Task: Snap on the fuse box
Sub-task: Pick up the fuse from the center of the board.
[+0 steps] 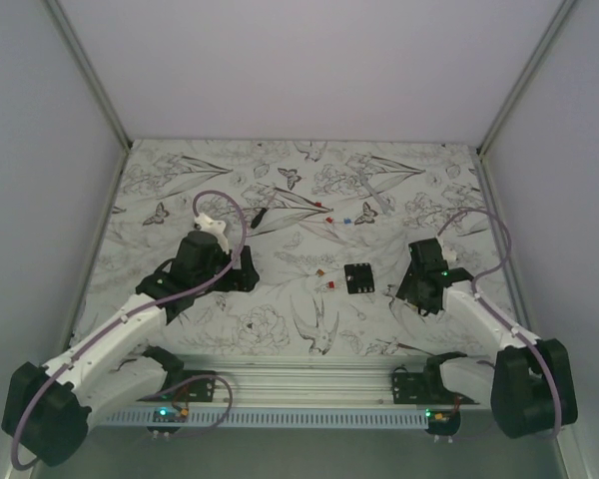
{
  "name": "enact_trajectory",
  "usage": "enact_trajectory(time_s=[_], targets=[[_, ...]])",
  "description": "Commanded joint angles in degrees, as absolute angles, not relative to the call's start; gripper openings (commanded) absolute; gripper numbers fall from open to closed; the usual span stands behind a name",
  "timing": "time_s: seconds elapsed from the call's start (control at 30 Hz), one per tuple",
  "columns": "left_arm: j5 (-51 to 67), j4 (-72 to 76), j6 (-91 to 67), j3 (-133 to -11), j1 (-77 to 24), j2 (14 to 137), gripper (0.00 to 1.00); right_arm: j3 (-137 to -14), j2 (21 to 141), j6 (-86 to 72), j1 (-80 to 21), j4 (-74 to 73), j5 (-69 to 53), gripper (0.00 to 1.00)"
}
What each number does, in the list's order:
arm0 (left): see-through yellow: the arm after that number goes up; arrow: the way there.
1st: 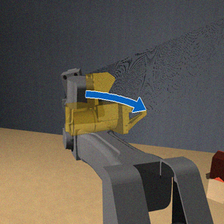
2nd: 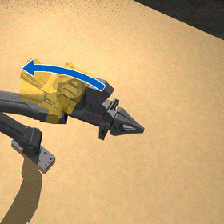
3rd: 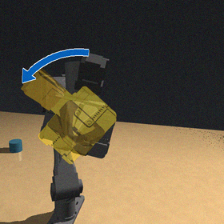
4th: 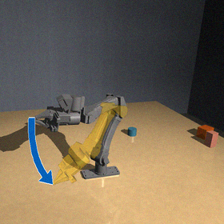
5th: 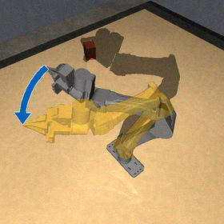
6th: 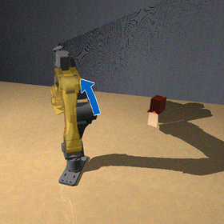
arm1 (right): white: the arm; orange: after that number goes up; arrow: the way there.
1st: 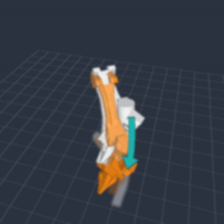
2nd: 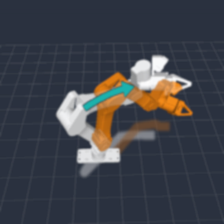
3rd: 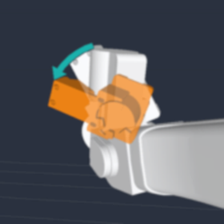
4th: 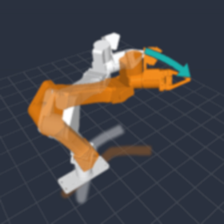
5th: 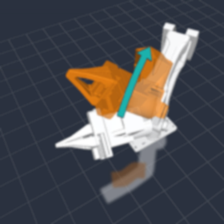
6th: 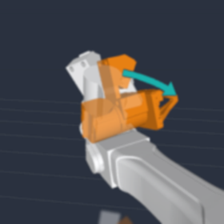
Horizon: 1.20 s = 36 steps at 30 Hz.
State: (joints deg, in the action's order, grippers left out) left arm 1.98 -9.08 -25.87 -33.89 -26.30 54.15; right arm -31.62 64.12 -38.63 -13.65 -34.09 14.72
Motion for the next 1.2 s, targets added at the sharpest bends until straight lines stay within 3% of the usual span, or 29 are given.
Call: enact_trajectory(time_s=[0.0,0.2,0.67,1.17], targets=[[-0.5,-9.5,-24.0,-33.4,-26.6,55.2,1.0,-31.0,66.0,-39.9,-13.2,-31.7,15.5,0.59],[0.2,-9.5,-23.9,-33.9,-26.6,56.6,1.0,-31.3,69.1,-39.0,-13.2,-30.5,15.5,0.44],[0.4,-9.5,-24.3,-33.7,-26.6,56.2,1.0,-37.7,80.3,-37.0,-13.6,-23.1,8.7,0.33],[0.7,-9.8,-24.5,-33.9,-26.6,57.0,1.0,-41.1,81.1,-33.2,-16.3,-29.9,14.1,0.37]])
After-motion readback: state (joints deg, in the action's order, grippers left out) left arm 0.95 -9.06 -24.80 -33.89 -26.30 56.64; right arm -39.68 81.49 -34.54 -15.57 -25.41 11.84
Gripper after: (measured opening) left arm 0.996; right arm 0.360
